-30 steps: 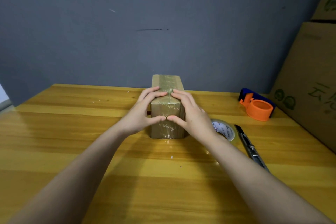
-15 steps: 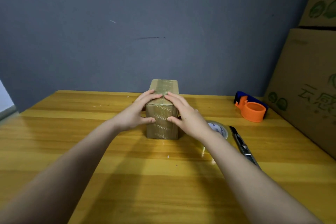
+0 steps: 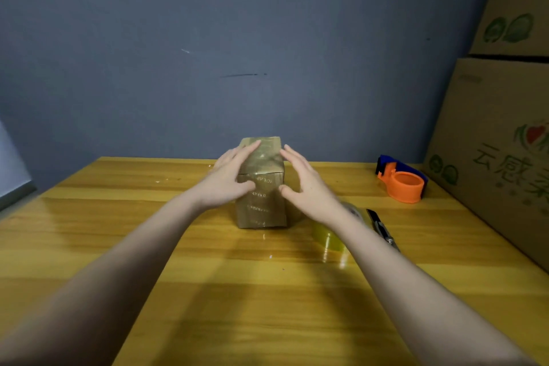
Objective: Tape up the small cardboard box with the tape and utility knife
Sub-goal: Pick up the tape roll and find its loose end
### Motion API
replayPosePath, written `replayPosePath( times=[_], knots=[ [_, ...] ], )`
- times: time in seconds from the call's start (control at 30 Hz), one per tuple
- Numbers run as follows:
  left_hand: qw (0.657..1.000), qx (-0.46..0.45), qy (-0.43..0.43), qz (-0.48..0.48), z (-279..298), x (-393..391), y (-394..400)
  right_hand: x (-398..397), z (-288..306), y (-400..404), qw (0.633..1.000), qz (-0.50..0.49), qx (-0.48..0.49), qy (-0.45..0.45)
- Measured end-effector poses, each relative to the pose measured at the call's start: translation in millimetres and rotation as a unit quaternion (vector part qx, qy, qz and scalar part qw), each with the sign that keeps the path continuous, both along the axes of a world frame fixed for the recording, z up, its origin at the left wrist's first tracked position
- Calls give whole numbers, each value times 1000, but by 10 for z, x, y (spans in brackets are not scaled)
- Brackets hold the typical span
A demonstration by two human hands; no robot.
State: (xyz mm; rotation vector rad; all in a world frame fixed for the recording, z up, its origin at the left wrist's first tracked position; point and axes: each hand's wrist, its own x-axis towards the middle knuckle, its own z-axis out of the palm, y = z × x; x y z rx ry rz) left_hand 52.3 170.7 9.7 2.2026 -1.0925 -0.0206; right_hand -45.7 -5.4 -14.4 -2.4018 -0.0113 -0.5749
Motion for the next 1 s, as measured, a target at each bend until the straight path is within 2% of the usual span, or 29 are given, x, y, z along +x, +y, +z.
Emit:
replayPosePath(
  times=[0.1, 0.2, 0.33, 0.4, 0.6, 0.7, 0.77, 0.87, 0.93, 1.0],
  knots=[
    [987, -49, -149, 46, 16, -230, -117, -131, 0, -88, 999, -34, 3, -21],
    [949, -94, -300, 21, -12, -483, -299, -273, -50, -267, 998, -61, -14, -27],
    [905, -11, -421, -56, -201, -795, -636, -407, -144, -515, 992, -106, 22, -58],
    [898, 42, -432, -75, -381, -909, -831, -464, -192, -613, 987, -135, 47, -67],
    [916, 194, -345, -73, -738, -1054, -1198, -588, -410, -697, 972, -207, 98, -62],
    [926, 188, -321, -65, -822, -1019, -1226, -648, -567, -684, 962, -220, 124, -101],
    [952, 129, -273, -51, -882, -1007, -1227, -690, -648, -669, 959, -217, 144, -110],
    [988, -2, -154, -15, -913, -1060, -1203, -726, -697, -620, 964, -174, 190, -68],
    [994, -89, -47, -35, -934, -1097, -1187, -732, -677, -576, 961, -133, 234, -69],
    [982, -166, 61, -69, -980, -1111, -1139, -743, -645, -539, 954, -89, 272, -85]
  ],
)
